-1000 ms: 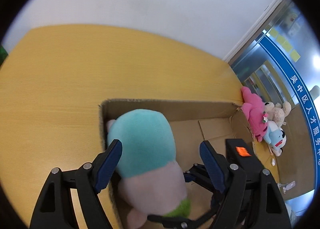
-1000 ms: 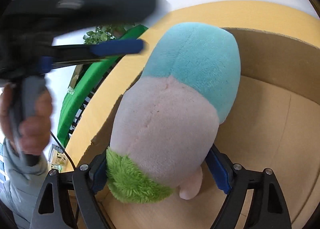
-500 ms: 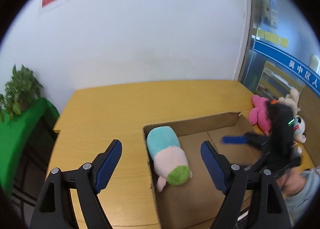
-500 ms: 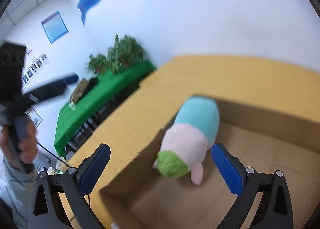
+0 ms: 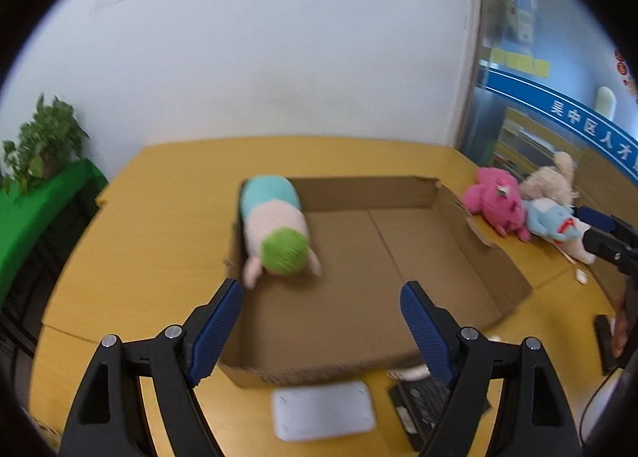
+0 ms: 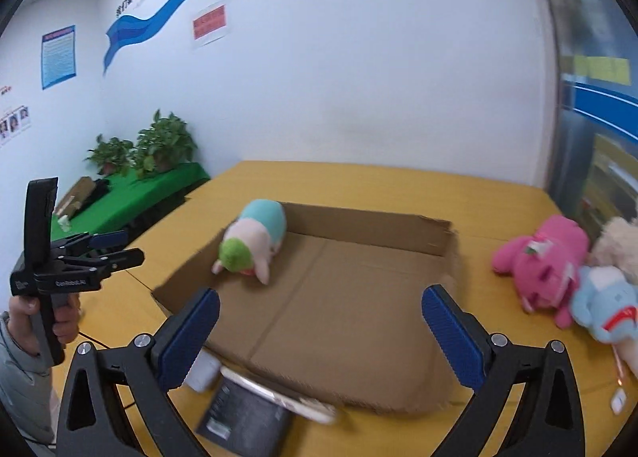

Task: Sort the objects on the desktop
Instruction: 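Grasp the black product box with the left tool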

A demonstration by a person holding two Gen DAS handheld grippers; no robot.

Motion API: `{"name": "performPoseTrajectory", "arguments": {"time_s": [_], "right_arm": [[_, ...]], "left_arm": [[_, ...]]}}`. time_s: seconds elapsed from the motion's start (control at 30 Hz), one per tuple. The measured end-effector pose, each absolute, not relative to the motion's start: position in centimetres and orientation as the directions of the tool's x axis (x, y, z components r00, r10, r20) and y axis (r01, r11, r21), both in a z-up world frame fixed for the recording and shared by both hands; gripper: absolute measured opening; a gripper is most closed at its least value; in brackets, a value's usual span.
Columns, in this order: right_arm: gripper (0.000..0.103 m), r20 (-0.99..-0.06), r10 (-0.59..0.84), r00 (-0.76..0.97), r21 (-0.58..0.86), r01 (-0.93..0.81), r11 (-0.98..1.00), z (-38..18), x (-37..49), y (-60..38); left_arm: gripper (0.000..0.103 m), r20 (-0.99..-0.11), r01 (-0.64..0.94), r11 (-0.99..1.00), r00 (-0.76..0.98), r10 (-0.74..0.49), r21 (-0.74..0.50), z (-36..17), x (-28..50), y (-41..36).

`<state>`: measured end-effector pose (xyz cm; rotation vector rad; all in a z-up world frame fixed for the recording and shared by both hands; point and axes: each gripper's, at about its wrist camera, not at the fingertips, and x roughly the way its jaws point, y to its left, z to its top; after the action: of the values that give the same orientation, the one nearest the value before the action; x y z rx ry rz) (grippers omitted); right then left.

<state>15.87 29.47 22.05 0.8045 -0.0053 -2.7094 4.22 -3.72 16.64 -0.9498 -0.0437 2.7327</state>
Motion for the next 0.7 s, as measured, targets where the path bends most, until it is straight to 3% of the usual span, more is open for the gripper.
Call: {"name": "performPoseTrajectory", "arguments": {"time_s": [0.13, 0.33, 0.47, 0.7], "right_arm": [[0.103, -0.554, -0.242, -0.796, 0.104, 0.222, -0.970, 18.0, 16.2, 31.1], [0.103, -0.615, -0.422, -0.666, 0.269, 0.326, -0.906, 11.6, 15.1, 30.8], [0.103, -0.696, -0.440, -0.568, 0.236, 0.398, -0.886, 8.1, 14.2, 28.2], [0.103, -0.780, -0.457, -0.427, 0.264, 0.438, -0.860, 2.1, 10.1, 25.2]], "left_arm": [[0.082, -0.627, -0.254, -0.957, -0.725, 0.284, -0.139, 15.1, 6.2, -2.5], [0.082, -0.683, -0.297, -0.917, -0.614, 0.397, -0.267, 11.6, 7.0, -1.6], [0.082, -0.707, -0.312, -0.889, -0.540, 0.457, -0.336, 9.0, 7.4, -0.3], [0.081, -0.753, -0.337, -0.879, -0.463, 0.468, -0.339, 5.2, 6.8, 2.9]]}}
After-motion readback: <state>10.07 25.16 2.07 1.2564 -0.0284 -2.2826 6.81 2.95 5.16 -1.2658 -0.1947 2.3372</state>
